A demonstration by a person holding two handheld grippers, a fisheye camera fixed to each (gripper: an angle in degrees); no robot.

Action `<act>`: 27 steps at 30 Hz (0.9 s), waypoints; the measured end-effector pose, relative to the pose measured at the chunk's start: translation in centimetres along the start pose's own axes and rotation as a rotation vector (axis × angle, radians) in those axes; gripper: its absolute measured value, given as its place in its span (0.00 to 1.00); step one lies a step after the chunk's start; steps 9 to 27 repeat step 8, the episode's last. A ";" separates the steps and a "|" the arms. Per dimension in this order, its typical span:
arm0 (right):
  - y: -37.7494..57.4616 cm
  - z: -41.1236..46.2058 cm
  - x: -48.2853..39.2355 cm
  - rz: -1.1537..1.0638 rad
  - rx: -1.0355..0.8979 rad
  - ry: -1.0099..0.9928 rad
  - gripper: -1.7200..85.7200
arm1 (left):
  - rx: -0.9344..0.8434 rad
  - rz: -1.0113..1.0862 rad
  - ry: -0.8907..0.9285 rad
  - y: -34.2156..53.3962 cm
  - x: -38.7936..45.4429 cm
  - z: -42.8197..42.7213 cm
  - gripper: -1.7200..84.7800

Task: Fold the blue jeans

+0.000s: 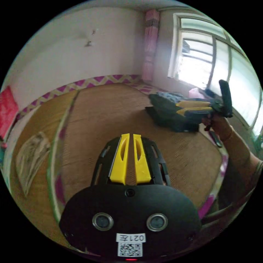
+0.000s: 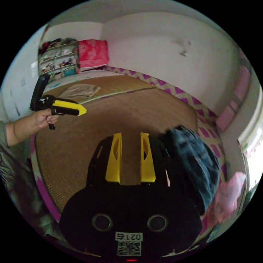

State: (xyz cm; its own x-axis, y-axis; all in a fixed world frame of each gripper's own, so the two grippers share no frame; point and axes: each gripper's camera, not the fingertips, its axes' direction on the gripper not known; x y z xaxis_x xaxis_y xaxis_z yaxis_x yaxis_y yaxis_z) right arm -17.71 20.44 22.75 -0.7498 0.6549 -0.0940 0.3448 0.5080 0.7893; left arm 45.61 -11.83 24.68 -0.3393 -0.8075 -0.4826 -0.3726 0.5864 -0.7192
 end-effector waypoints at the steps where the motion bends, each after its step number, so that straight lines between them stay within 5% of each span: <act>1: -1.2 2.0 -4.1 -0.081 0.023 -0.039 0.11 | 0.014 -0.062 -0.131 2.5 -1.6 -1.5 0.02; 8: -10.6 14.6 -25.7 -0.413 0.119 -0.214 0.10 | -0.147 -0.340 -0.428 14.6 -14.4 -8.5 0.01; 27: -10.6 14.6 -25.7 -0.413 0.119 -0.214 0.10 | -0.147 -0.340 -0.428 14.6 -14.4 -8.5 0.01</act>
